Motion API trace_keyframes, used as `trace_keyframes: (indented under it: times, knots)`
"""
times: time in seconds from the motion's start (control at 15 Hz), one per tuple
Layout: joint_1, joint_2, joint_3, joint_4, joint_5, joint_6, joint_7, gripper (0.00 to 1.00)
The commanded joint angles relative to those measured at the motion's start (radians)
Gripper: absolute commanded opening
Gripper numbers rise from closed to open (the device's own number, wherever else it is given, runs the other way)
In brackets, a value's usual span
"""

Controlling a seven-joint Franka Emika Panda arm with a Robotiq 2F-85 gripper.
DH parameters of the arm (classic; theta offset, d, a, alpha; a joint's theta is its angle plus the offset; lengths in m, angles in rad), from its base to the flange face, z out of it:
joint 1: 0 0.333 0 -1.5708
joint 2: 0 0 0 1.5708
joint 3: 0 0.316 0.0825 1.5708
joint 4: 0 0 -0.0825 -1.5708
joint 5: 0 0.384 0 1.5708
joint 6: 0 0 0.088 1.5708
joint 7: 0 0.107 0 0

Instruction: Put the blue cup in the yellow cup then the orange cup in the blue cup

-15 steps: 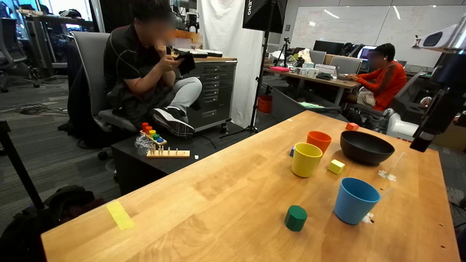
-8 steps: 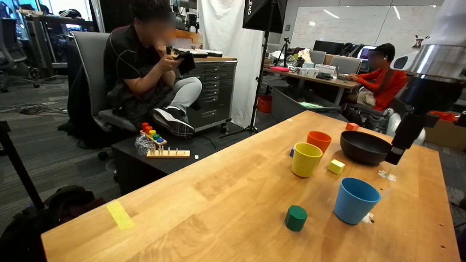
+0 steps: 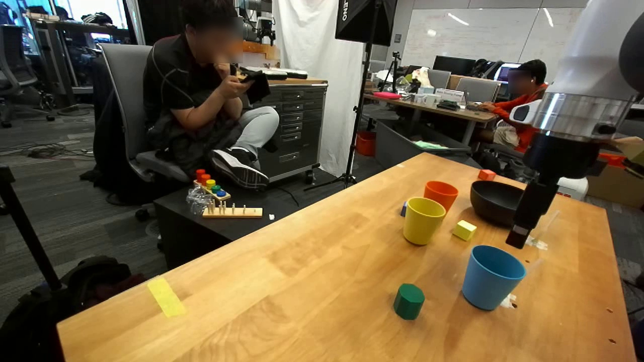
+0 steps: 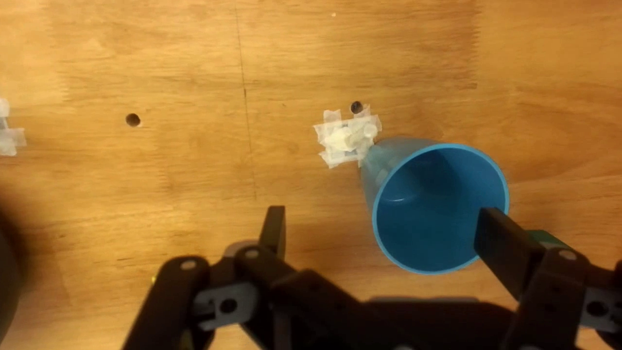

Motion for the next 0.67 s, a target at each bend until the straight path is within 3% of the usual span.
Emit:
trace_keyframes:
  times: [0.0,0.47,0.6]
  knots:
    - [-0.002,0.052,0.02,0.038,0.025,0.027,0.008,1.0]
    - [-0.004,0.148,0.031,0.077,-0.01,0.049,0.05,1.0]
    - [-0.004,0.167,0.035,0.085,-0.011,0.042,0.055,0.74]
